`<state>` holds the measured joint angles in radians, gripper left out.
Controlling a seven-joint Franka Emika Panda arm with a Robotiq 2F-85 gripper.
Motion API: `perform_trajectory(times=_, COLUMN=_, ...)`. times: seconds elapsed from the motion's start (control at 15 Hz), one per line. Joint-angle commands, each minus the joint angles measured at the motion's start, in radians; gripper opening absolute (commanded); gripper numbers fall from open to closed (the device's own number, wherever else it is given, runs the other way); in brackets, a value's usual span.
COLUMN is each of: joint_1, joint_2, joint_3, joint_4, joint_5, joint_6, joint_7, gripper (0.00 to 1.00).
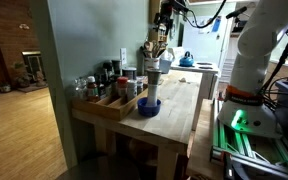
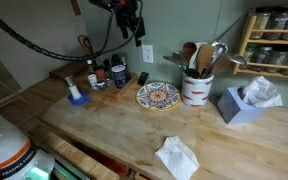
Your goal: Pick up the wooden spatula from the utensil holder and put it on the table
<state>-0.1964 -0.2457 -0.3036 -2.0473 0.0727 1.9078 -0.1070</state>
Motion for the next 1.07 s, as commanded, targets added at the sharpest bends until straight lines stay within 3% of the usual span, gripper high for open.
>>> perform_trajectory(times=0.0, joint_1=-0.051, joint_2=0.195, joint_3=-0.057, joint_4=0.207, joint_5=0.105, joint_6=-0.065, joint_7=0.048, gripper=1.00)
perform_trajectory(times=0.33, joint_1=-0.133, joint_2=0.411, joint_3=-0.079, joint_4=0.455, joint_5=0.158, joint_6=-0.064, joint_7=0.214, gripper=1.00)
perform_trajectory(times=0.73, joint_1=-0.191, joint_2=0.603, joint_3=-0.074, joint_4=0.722, joint_5=0.148, joint_6=-0.088, joint_7=0.523, gripper=1.00)
perform_trajectory(times=0.8, joint_1=-0.186, joint_2=0.533, joint_3=-0.059, joint_4=0.617, joint_5=0.132, joint_6=-0.033, joint_7=0.435, gripper=1.00)
perform_trajectory(times=1.0, joint_1=-0.175, joint_2=0.583, joint_3=-0.076, joint_4=0.683, joint_5=0.137, joint_6=-0.046, joint_7=0.501, gripper=1.00)
